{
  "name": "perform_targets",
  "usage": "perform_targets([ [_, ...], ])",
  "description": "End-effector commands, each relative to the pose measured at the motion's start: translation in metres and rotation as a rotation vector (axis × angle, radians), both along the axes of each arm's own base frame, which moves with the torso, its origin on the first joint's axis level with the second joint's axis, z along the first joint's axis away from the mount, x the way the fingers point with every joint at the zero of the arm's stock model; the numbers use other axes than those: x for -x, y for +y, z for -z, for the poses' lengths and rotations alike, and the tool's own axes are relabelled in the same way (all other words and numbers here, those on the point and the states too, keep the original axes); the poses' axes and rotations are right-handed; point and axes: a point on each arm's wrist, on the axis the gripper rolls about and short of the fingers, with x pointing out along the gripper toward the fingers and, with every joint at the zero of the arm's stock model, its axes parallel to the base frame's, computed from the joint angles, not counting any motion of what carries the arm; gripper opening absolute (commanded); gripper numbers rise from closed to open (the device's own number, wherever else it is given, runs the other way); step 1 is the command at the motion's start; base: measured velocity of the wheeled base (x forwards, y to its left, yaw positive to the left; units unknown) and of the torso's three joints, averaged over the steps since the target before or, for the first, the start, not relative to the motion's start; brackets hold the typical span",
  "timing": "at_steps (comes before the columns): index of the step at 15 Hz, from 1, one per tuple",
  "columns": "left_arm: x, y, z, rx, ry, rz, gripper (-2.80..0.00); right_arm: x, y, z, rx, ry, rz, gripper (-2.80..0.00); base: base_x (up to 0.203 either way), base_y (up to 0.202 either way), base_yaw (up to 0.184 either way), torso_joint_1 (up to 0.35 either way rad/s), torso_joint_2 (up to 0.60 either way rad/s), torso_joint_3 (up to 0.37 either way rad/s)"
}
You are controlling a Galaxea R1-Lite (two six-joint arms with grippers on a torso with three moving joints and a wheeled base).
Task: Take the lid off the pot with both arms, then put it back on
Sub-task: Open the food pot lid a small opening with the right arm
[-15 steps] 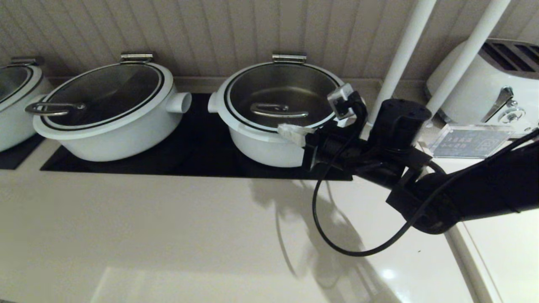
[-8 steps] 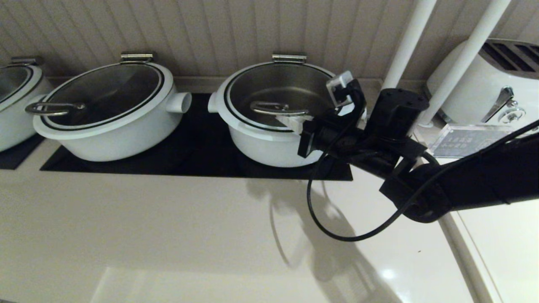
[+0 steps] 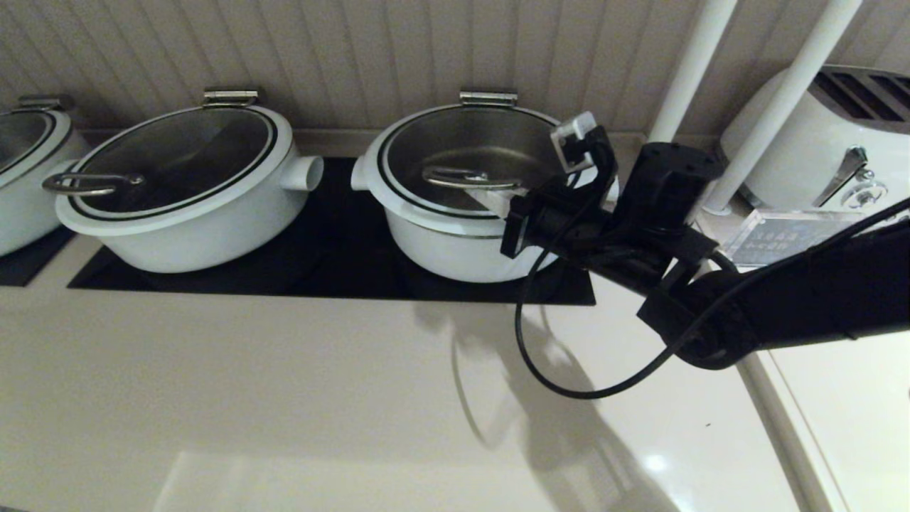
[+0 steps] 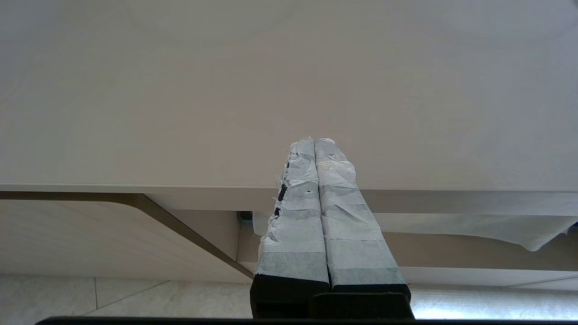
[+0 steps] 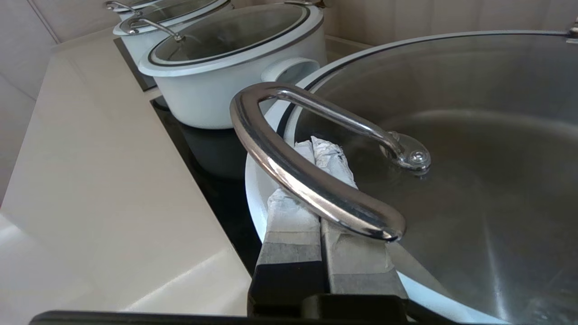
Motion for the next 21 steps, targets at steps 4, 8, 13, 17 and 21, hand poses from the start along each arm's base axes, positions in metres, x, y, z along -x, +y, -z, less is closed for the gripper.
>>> perform_targets([
  [4, 0.000, 0.000, 0.000, 0.000, 0.000, 0.000, -2.80, 0.001, -0.001, -0.009, -0.019, -0.028, -0.003, -2.80, 0.000, 0.000, 0.000, 0.000, 0.00, 0.000],
  [8, 0.000, 0.000, 0.000, 0.000, 0.000, 0.000, -2.80, 0.000, -0.001, -0.016, -0.033, -0.048, 0.000, -2.80, 0.000, 0.000, 0.000, 0.000, 0.00, 0.000],
  [13, 0.000, 0.000, 0.000, 0.000, 0.000, 0.000, -2.80, -0.001, 0.000, -0.017, -0.036, -0.054, 0.001, -2.80, 0.000, 0.000, 0.000, 0.000, 0.00, 0.000],
  [17, 0.000, 0.000, 0.000, 0.000, 0.000, 0.000, -2.80, -0.001, -0.001, -0.018, -0.039, -0.057, 0.001, -2.80, 0.000, 0.000, 0.000, 0.000, 0.00, 0.000],
  [21, 0.000, 0.000, 0.000, 0.000, -0.001, 0.000, -2.80, -0.002, -0.001, -0.019, -0.040, -0.060, 0.004, -2.80, 0.000, 0.000, 0.000, 0.000, 0.00, 0.000],
])
